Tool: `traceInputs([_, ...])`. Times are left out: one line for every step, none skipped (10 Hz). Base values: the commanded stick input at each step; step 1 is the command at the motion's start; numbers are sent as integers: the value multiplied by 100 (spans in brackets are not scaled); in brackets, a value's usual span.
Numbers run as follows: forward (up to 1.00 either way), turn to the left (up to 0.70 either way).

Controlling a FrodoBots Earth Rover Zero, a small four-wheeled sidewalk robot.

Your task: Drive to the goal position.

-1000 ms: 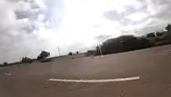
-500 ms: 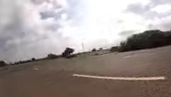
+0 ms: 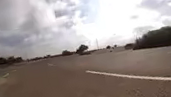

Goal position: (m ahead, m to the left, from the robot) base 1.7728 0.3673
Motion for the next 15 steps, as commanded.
traceInputs([0,100])
traceInputs([0,98])
traceInputs([0,74])
traceInputs([0,51])
traceInputs([0,28])
traceInputs([0,5])
traceInputs([42,0])
traceInputs([95,0])
traceInputs([100,0])
traceInputs([100,0])
traceInputs([100,0])
traceInputs([100,0])
traceInputs([100,0])
traceInputs([100,1])
traceInputs([100,9])
